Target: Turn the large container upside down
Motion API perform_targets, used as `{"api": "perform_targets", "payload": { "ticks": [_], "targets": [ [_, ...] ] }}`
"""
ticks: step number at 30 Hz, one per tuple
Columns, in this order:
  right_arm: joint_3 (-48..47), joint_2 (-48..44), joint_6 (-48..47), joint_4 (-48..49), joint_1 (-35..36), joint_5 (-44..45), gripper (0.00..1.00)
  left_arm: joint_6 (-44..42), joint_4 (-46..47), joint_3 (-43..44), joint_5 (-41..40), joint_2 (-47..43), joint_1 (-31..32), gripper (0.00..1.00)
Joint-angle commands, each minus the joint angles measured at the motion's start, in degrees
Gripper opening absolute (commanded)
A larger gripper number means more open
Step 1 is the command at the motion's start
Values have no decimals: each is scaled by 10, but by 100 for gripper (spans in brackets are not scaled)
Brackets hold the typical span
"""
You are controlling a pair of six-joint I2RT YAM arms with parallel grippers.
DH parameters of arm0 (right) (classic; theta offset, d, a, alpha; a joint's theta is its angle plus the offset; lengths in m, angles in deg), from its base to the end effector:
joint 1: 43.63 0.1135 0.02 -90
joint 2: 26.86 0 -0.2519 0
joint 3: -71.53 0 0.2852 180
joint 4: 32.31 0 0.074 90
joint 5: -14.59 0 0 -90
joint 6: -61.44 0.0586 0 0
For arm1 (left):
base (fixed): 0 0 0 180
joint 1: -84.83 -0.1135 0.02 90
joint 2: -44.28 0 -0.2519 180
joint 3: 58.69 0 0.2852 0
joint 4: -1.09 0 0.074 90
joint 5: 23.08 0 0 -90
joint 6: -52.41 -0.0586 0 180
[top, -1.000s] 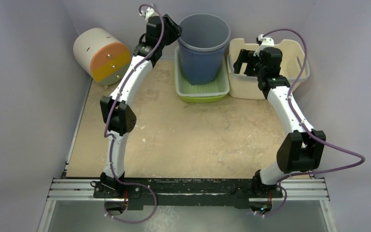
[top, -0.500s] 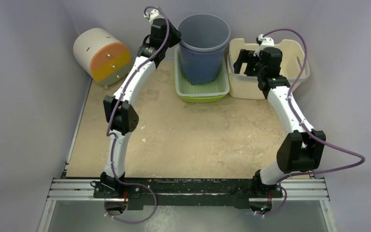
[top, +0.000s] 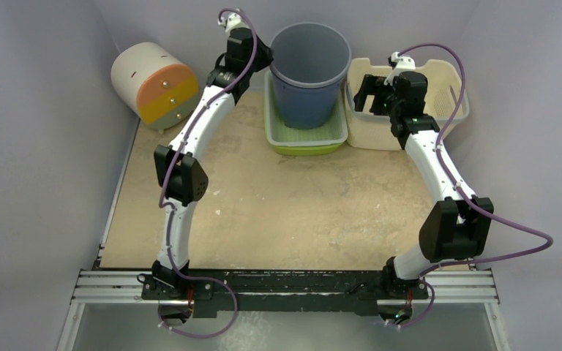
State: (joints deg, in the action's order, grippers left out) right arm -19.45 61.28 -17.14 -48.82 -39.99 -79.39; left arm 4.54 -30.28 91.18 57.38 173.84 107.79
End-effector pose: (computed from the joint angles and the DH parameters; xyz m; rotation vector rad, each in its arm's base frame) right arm 0.4243 0.0311 0.3481 0.0737 1.8143 0.2495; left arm 0.5353 -0.2162 0.3814 -0.4233 1.7609 -0.6733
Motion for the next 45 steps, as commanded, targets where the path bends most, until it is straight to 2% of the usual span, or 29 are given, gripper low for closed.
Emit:
{"api": "perform_targets", "payload": {
  "ticks": [1,7,13,20,29,36,40,45],
  "targets": [
    [-2,-15,3,22,1,3,100,-10,86,-15,39,-72,3,0],
    [-4,-16,4,23,0,8,100,45,175,-4,58,-113,-9,0],
    [-34,-18,12,26,1,-9,100,37,171,-29,59,-135,-15,0],
    [-154,33,64,30,1,-57,100,42,187,-109,72,-158,-15,0],
    [-252,119,173,53,1,-107,100,40,189,-124,77,-166,-15,0],
    [-268,157,206,67,1,-122,99,41,194,-134,81,-175,-15,0],
    [-282,172,215,70,1,-129,96,42,201,-153,84,-184,-15,0],
    [-285,179,222,85,1,-147,83,42,203,-169,86,-190,-15,0]
  ]
}}
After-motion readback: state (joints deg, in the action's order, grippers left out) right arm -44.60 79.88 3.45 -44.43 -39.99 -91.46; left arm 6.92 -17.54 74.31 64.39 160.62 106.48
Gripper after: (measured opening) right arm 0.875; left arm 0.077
